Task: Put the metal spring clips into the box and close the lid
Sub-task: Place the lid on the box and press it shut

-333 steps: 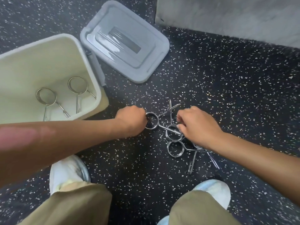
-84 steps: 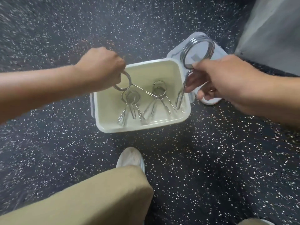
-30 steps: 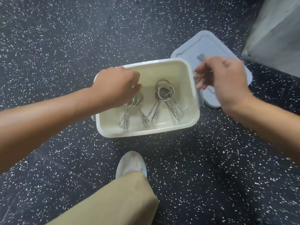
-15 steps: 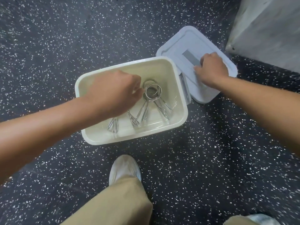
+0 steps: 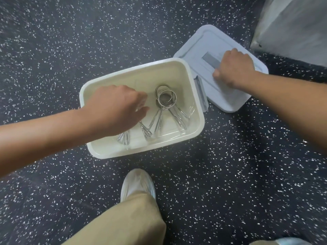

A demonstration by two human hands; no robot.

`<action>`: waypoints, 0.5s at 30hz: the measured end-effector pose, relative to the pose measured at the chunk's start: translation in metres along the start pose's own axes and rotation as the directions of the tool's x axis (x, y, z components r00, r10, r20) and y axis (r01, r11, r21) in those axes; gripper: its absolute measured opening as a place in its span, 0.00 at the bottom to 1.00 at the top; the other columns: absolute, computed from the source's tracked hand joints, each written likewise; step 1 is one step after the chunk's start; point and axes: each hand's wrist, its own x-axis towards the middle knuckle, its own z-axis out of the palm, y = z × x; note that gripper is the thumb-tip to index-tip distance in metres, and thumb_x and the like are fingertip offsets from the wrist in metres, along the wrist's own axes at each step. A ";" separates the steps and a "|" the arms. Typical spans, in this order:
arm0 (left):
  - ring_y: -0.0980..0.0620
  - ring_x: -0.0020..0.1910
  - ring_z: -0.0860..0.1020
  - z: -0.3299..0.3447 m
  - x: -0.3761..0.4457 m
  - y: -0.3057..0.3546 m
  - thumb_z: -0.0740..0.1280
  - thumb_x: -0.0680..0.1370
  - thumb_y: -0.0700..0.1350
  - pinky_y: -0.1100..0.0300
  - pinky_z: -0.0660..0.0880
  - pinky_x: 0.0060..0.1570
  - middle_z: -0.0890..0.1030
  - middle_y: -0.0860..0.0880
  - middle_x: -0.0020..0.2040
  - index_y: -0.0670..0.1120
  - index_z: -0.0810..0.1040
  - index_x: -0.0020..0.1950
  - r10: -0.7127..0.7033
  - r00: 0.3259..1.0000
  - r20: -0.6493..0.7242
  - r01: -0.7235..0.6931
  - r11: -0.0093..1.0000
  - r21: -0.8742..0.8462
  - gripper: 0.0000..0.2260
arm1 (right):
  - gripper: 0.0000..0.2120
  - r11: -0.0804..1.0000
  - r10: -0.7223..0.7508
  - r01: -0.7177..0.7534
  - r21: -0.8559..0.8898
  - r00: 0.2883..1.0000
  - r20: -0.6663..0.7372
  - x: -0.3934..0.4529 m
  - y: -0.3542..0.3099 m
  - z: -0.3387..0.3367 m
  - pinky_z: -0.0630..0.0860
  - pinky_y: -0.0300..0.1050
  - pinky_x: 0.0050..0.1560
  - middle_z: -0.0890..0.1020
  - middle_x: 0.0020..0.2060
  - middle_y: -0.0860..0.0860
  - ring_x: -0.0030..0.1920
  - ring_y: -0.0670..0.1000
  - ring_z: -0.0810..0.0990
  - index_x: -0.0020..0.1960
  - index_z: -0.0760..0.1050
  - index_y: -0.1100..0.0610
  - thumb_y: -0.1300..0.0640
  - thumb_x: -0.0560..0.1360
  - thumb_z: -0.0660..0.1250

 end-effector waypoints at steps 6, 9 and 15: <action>0.44 0.32 0.76 -0.008 -0.004 -0.003 0.53 0.78 0.61 0.53 0.79 0.34 0.78 0.52 0.37 0.51 0.74 0.42 0.020 1.000 0.006 -0.020 1.000 0.000 0.18 | 0.20 1.000 -0.002 0.004 0.031 0.999 -0.035 -0.021 0.025 0.001 0.66 0.54 0.43 0.77 0.52 0.66 0.44 0.64 0.76 0.57 0.72 0.67 0.51 0.75 0.59; 0.45 0.32 0.76 -0.014 -0.007 -0.001 0.55 0.80 0.60 0.54 0.78 0.34 0.78 0.52 0.37 0.51 0.74 0.43 0.025 0.999 0.020 -0.025 1.000 0.008 0.17 | 0.20 0.998 -0.007 0.012 0.063 0.997 -0.073 -0.038 0.042 -0.004 0.64 0.53 0.40 0.76 0.51 0.67 0.42 0.64 0.74 0.55 0.72 0.68 0.50 0.77 0.58; 0.46 0.30 0.76 -0.025 -0.013 0.004 0.57 0.80 0.58 0.60 0.68 0.27 0.78 0.52 0.35 0.49 0.74 0.41 0.044 0.999 -0.003 -0.044 0.997 0.066 0.17 | 0.17 0.989 -0.012 0.025 0.143 0.996 -0.090 -0.074 0.062 -0.021 0.64 0.53 0.37 0.74 0.47 0.65 0.36 0.60 0.69 0.49 0.69 0.65 0.49 0.77 0.55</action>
